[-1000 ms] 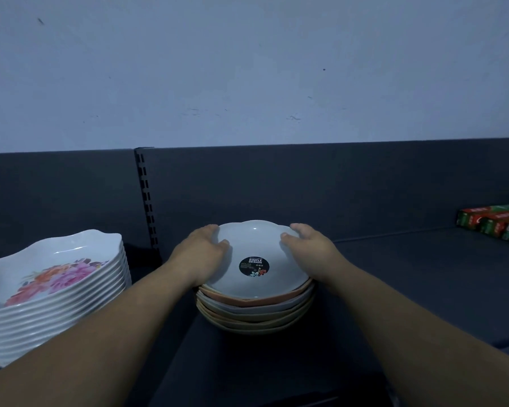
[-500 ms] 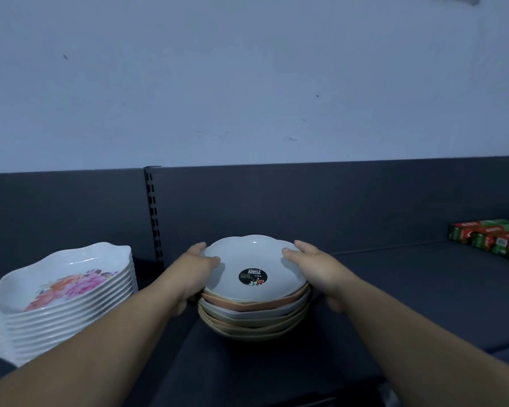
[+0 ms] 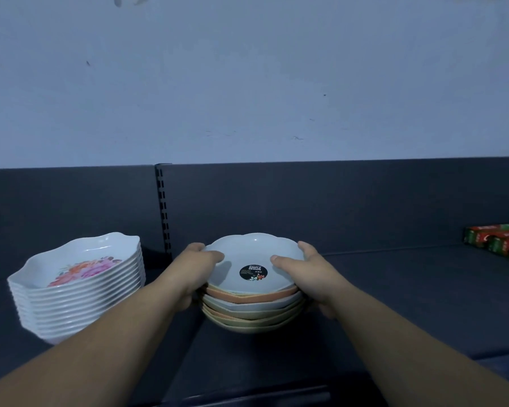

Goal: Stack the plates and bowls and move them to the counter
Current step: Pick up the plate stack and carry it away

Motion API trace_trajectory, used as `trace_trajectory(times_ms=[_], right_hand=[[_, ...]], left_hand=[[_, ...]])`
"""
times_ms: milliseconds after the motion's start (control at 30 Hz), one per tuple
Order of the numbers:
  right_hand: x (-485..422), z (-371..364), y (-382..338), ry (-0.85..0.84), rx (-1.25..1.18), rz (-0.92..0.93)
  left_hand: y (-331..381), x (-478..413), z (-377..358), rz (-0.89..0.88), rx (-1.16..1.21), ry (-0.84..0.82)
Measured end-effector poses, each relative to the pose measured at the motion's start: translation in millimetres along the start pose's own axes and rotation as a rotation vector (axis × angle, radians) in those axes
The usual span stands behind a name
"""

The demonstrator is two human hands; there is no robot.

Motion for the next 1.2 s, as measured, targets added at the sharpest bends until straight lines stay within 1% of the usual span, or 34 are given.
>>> trace_trajectory(times_ms=[233,567,700,967,1200], right_hand=[[1,1,6,-0.038,-0.069,-0.018],[7,23,14,-0.012,-0.074,0.028],[12,33,18,-0.01,-0.087,0.04],[20,51,18,-0.001,-0.129,0.137],[47,48,14,0.026,-0.143,0.225]], left_hand=[[3,9,-14,0.036,0.069,0.052],[6,21,-39,0.028,0.088,0.124],[11,29,-48,0.029,0.137,0.133],[21,49,-62,-0.048,0.244,0.21],[33,79,-51,-0.107,0.314,0.241]])
Point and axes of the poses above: each hand's wrist, its own x-axis away from the middle knuckle, its own z-axis out of the back of the hand, y = z × x, the point moved 2 cm from there along -x, towards the middle knuckle, and after that the axes turned 13 degrees about -z, right-handed, at the moved point
